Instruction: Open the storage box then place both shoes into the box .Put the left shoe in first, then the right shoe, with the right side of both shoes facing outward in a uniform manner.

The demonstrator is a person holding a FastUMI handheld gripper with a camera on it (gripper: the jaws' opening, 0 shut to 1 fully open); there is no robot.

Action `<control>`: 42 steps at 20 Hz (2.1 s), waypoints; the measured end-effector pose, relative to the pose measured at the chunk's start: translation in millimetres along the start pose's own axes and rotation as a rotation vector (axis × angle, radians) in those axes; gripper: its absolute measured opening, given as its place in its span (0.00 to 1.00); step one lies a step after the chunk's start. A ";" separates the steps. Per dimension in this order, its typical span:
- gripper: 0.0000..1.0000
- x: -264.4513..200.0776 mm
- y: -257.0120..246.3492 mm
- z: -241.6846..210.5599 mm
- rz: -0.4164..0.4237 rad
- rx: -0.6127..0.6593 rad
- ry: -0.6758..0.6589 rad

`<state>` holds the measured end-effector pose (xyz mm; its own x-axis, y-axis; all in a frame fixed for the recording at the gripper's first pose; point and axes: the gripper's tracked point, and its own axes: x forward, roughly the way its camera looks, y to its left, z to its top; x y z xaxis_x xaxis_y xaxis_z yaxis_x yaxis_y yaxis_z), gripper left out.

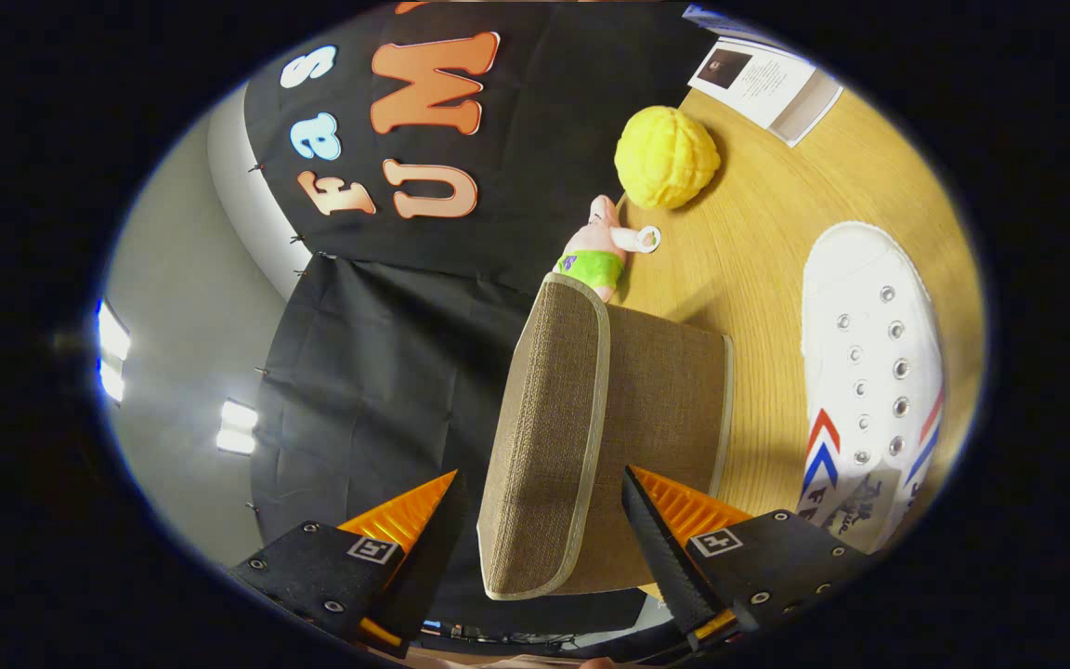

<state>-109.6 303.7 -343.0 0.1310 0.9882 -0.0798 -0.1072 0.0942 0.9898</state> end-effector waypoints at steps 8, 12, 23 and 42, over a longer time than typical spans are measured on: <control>0.98 19.8 17.4 -16.5 0.123 0.037 0.087; 0.94 9.0 43.7 -5.9 0.201 0.029 0.026; 0.06 19.1 125.8 16.4 0.100 -0.084 -0.106; 0.10 212.7 227.5 -40.7 -0.219 -0.425 -0.017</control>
<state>-146.3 540.2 -139.6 0.2115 0.9376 -0.2761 -0.4684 0.3451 0.8133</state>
